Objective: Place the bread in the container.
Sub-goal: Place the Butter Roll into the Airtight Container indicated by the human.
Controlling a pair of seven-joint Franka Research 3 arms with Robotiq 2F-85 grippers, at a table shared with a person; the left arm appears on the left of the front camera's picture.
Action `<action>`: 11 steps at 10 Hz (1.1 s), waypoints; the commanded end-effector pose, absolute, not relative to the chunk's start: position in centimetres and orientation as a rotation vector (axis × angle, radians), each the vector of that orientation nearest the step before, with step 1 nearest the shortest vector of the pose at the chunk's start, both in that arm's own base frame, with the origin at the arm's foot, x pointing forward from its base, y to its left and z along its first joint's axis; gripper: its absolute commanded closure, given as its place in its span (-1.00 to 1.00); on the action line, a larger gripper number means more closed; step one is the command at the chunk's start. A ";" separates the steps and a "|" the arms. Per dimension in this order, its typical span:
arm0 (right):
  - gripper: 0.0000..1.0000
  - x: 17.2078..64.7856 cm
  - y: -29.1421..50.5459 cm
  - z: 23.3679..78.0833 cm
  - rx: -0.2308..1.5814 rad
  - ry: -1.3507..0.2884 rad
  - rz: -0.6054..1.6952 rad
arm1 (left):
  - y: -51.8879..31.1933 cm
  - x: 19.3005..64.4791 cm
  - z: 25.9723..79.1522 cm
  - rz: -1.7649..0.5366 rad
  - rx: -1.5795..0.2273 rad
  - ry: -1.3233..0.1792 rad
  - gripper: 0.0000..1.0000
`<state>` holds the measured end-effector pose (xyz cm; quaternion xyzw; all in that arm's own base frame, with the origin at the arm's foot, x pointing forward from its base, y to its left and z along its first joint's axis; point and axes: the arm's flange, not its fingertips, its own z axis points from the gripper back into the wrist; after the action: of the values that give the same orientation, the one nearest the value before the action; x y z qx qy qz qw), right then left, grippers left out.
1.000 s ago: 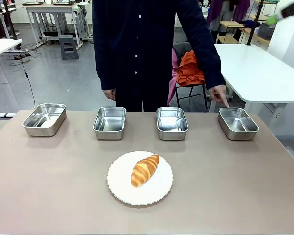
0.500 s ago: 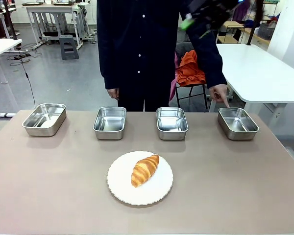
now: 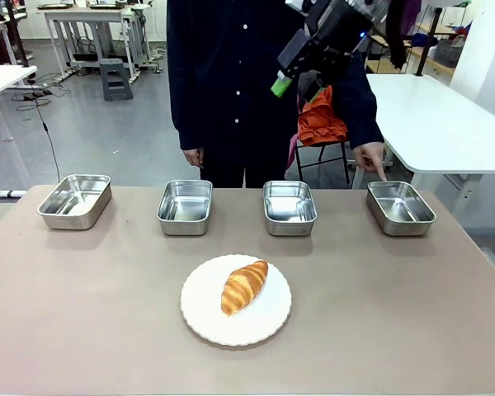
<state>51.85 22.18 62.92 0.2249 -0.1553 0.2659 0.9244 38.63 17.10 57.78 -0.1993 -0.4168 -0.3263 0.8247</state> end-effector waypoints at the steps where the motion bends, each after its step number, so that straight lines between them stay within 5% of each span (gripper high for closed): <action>1: -1.00 52.6 22.0 63.4 0.461 -0.345 0.511 | 17.2 38.6 57.9 -0.697 -0.432 -0.889 -1.00; 4: -1.00 52.5 21.5 63.5 0.461 -0.339 0.531 | 17.2 38.6 57.9 -0.697 -0.432 -0.889 -1.00; 8: -1.00 45.5 29.9 57.1 0.260 -0.226 -0.098 | 17.2 38.6 57.9 -0.697 -0.432 -0.889 -1.00; 11: -1.00 41.3 34.5 52.0 0.122 -0.131 -0.350 | 17.2 38.6 57.9 -0.697 -0.432 -0.889 -1.00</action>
<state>41.86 31.13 51.32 0.0691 -0.0945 -0.1096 0.9871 38.62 17.09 57.79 -0.1994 -0.4167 -0.3264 0.8247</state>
